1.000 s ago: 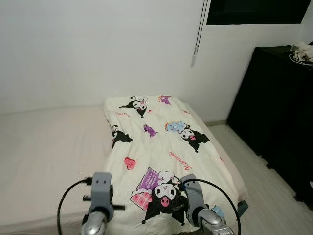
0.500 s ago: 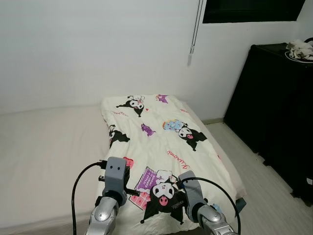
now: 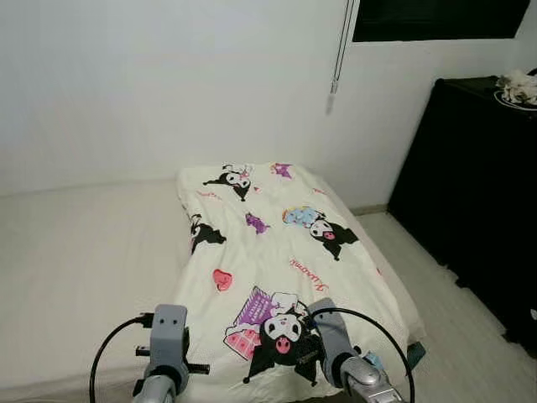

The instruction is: Clean up the room

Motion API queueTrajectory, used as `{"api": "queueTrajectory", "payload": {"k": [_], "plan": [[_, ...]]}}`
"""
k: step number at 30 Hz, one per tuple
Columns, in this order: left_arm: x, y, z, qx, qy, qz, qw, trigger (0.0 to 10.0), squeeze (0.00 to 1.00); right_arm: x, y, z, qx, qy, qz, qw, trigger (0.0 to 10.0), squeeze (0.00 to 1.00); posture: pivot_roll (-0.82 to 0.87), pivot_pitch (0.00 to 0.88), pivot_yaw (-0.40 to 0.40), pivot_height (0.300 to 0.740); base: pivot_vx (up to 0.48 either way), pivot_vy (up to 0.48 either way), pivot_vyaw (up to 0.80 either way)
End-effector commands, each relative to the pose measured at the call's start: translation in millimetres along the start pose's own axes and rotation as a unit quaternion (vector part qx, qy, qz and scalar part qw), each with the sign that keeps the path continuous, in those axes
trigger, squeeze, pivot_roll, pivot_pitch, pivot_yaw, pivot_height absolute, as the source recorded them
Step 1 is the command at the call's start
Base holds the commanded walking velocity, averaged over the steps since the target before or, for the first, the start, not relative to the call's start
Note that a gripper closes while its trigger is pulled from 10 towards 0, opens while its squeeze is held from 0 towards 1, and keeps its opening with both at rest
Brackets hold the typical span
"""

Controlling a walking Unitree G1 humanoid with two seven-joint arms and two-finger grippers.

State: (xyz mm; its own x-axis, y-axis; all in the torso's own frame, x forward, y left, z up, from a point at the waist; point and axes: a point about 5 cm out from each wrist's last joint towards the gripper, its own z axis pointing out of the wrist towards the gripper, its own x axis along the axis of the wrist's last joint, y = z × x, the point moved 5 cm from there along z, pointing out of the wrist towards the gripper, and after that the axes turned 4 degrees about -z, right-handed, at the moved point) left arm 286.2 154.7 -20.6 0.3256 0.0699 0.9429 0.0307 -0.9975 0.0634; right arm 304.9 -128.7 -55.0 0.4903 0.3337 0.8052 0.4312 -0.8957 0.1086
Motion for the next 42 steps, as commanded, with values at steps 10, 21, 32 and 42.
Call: {"api": "queueTrajectory", "payload": {"k": [10, 21, 32, 42], "plan": [[-19, -11.4, -8.5, 0.026, -0.035, 0.000, 0.999, 10.0, 0.00, -11, -6.5, 0.7, 0.001, -0.032, 0.010, 0.999, 10.0, 0.00, -0.07, 0.000, -0.044, 0.740, 0.000, 0.000, 0.00], [-15, -16.3, -8.5, 0.029, -0.032, -0.010, 0.999, 10.0, 0.00, -6, -4.3, 1.3, -0.005, -0.021, 0.018, 1.000, 10.0, 0.00, -0.07, 0.000, -0.039, 0.740, 0.000, 0.000, 0.00], [-18, -12.6, -10.7, 0.020, -0.033, 0.000, 0.999, 10.0, 0.00, -9, -4.9, 1.5, -0.009, -0.030, 0.012, 0.999, 10.0, 0.00, -0.07, 0.000, -0.040, 0.740, 0.000, 0.000, 0.00], [-16, -10.6, -9.1, 0.019, -0.031, 0.000, 0.999, 10.0, 0.00, -8, -3.9, 1.5, -0.011, -0.029, 0.006, 1.000, 10.0, 0.00, -0.07, 0.000, -0.039, 0.740, 0.000, 0.000, 0.00]]}}
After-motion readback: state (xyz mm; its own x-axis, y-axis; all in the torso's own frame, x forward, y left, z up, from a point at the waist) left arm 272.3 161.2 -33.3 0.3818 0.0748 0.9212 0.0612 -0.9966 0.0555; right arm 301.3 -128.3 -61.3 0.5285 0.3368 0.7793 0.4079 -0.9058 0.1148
